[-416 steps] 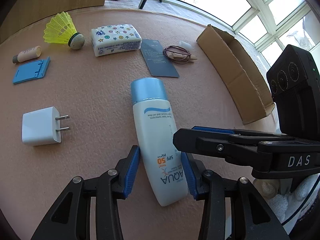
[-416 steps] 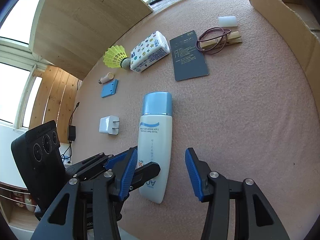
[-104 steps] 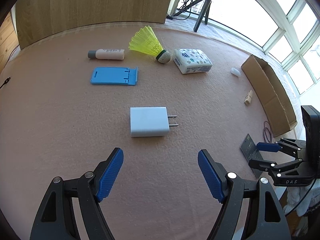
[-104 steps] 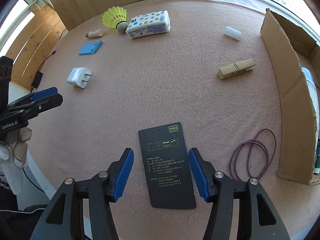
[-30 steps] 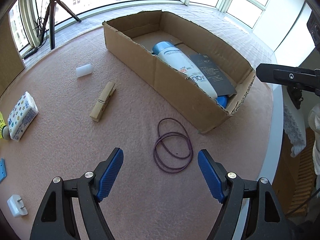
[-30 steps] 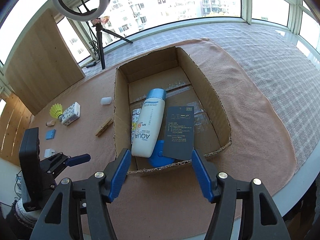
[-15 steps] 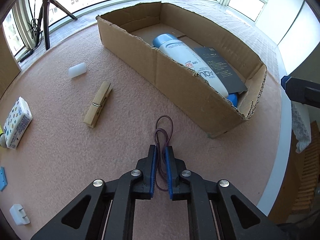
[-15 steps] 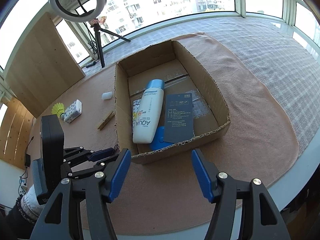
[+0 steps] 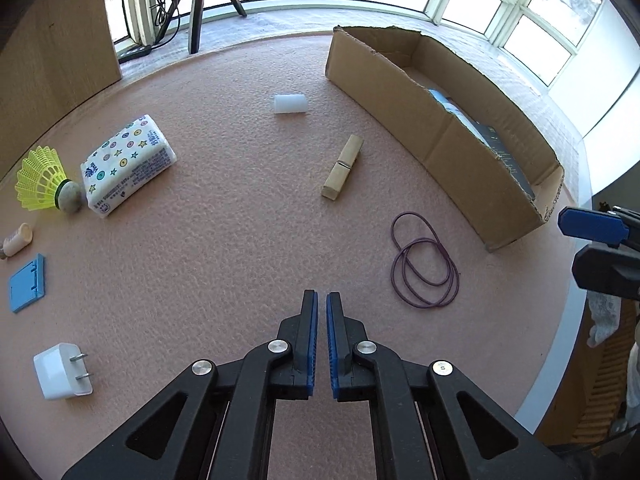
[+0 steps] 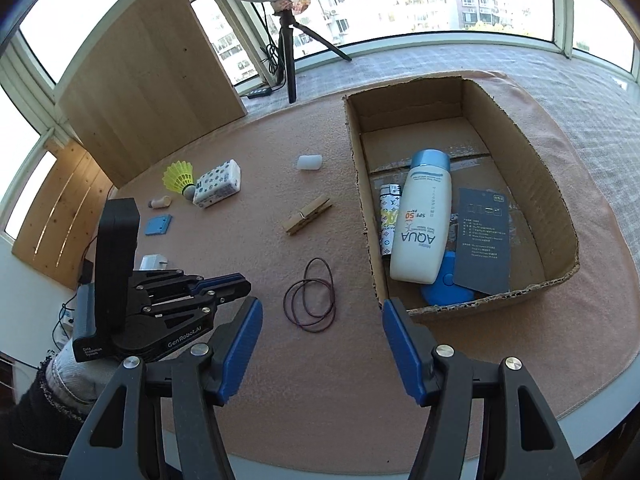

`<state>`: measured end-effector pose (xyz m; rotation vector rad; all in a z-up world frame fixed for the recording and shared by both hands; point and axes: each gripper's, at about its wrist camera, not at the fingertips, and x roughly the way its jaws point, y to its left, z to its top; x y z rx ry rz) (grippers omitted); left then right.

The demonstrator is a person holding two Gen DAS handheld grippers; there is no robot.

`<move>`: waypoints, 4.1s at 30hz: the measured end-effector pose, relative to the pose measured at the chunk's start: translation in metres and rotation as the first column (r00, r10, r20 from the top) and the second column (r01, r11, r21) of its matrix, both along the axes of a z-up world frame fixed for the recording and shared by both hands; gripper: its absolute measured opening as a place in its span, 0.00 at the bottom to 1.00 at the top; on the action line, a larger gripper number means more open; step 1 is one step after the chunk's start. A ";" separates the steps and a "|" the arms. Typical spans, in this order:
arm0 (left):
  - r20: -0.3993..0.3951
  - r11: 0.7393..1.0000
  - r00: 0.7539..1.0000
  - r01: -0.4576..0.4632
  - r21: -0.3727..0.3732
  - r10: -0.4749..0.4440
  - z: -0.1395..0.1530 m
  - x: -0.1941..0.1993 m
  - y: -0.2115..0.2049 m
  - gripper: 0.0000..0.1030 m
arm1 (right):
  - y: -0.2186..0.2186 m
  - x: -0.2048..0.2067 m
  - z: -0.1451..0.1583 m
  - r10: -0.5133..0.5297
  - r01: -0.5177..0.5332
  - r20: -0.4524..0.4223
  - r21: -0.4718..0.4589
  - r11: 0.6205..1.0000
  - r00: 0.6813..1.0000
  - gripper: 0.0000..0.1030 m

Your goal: Organize objects

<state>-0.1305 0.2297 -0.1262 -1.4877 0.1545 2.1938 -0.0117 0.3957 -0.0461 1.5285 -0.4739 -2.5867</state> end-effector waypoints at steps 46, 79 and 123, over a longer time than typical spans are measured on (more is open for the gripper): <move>-0.083 0.999 0.996 0.027 -0.018 -0.028 0.021 -0.067 0.029 0.12 | -0.031 -0.024 -0.042 0.017 -0.018 0.014 0.087 0.996 1.000 0.04; -0.167 0.997 0.983 0.078 0.000 -0.077 0.058 -0.129 0.178 0.12 | 0.108 -0.048 0.015 -0.129 0.145 -0.107 0.162 0.976 0.986 0.04; -0.201 0.979 0.958 -0.204 0.017 0.203 0.089 0.014 -0.086 0.77 | -0.009 -0.023 0.015 -0.027 0.044 -0.146 0.115 0.992 0.989 0.60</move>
